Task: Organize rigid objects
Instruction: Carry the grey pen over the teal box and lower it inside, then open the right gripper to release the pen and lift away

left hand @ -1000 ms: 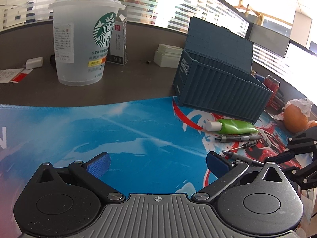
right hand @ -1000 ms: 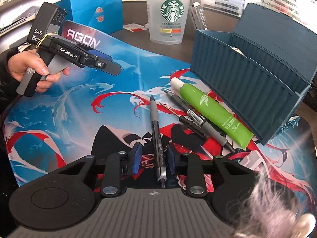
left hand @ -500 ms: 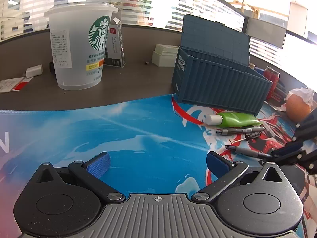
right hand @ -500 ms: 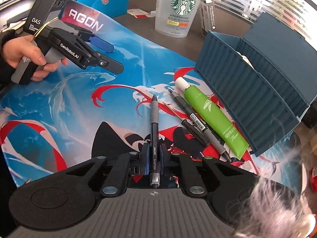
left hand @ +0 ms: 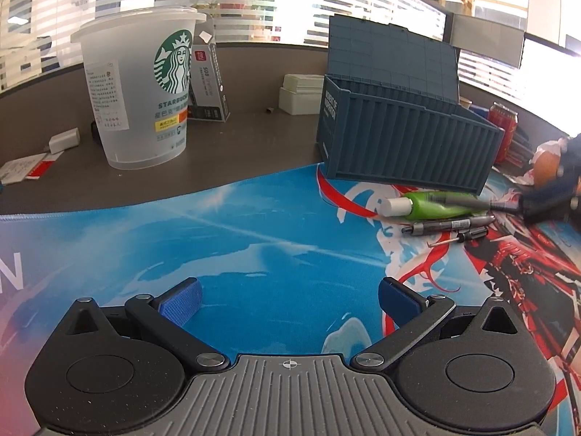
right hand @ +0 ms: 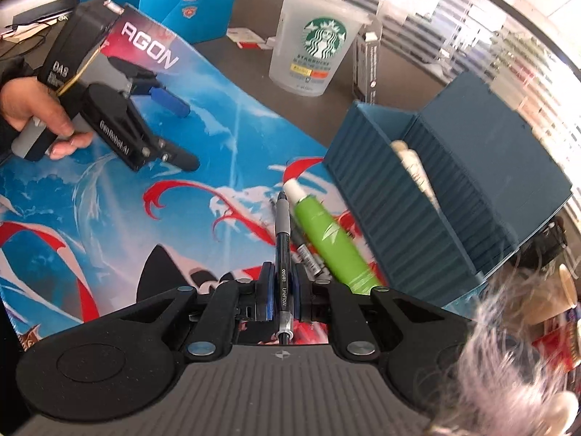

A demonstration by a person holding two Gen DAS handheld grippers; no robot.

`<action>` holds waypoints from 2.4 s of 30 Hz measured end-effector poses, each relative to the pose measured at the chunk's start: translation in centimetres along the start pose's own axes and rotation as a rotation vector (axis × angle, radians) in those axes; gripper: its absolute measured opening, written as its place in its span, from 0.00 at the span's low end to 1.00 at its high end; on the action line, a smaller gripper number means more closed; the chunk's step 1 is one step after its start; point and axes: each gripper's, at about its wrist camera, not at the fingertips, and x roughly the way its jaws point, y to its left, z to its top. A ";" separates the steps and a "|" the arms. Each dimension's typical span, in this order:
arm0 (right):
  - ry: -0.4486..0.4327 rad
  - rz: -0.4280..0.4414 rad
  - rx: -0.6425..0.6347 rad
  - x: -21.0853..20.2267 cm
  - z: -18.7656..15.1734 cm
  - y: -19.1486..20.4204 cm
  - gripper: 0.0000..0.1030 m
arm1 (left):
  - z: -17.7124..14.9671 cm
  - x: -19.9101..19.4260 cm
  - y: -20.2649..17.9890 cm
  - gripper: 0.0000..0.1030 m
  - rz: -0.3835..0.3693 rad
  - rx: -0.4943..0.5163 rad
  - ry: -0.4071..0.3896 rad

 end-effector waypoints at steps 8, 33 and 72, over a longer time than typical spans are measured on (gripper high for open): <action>-0.056 -0.057 -0.051 -2.0 2.5 -2.4 0.09 | 0.0 0.3 -0.8 1.00 0.040 0.049 0.020; 0.021 -0.081 -0.184 5.3 6.7 -14.9 0.09 | -0.1 0.4 -1.1 1.00 0.057 0.070 0.027; 0.062 0.002 -0.097 10.6 4.3 -18.3 0.16 | -0.1 0.4 -1.1 1.00 0.056 0.070 0.027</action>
